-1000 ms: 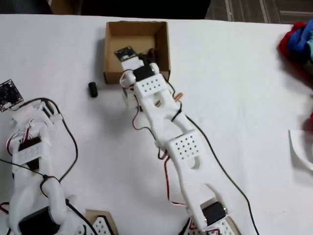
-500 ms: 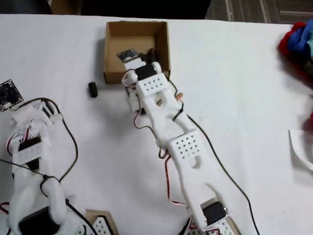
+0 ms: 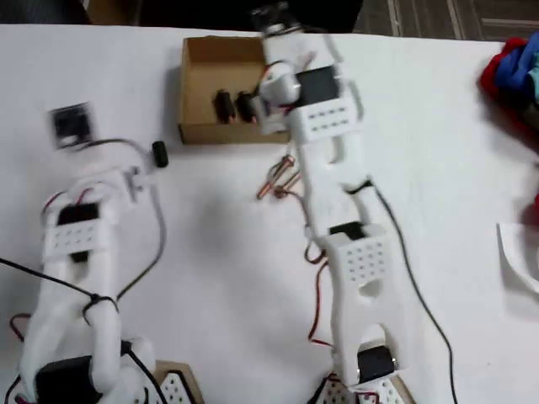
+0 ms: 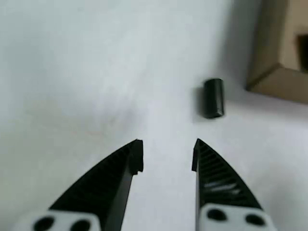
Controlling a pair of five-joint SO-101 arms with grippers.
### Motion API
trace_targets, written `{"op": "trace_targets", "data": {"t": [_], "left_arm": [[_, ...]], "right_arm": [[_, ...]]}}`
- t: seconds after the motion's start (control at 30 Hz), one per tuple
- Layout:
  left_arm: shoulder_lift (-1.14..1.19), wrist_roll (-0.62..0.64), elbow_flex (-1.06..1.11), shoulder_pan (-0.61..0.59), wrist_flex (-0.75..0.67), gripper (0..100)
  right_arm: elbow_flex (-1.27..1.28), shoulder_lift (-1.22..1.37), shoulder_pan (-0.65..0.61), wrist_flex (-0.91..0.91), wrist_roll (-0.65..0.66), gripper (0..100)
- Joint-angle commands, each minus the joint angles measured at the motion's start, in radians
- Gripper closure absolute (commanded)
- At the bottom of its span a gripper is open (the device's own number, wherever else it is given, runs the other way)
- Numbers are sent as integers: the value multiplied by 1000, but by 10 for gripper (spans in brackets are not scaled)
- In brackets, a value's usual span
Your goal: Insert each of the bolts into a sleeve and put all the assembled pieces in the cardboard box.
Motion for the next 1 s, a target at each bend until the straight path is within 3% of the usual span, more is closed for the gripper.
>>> {"op": "trace_targets", "data": {"t": [0.0, 0.17, 0.3, 0.5, 0.63, 0.77, 0.97], "left_arm": [[0, -29, -131, 138, 157, 812], [32, -32, -328, 293, 373, 812], [229, -32, -555, 402, 516, 812], [631, -32, -1047, 508, 813, 810], [864, -31, -1362, 551, 996, 810], [1071, -28, -1627, 589, 1091, 811], [1321, -31, -1954, 637, 1180, 810]], "right_arm": [[81, -203, 94, 22, 11, 978], [410, -510, 142, 21, 9, 978], [770, -814, 154, -77, 5, 978], [1522, -1213, 314, -475, 9, 978], [1949, -1334, 424, -785, 3, 978], [2148, -1336, 476, -963, -46, 978], [2211, -1336, 478, -1036, -84, 978]]}}
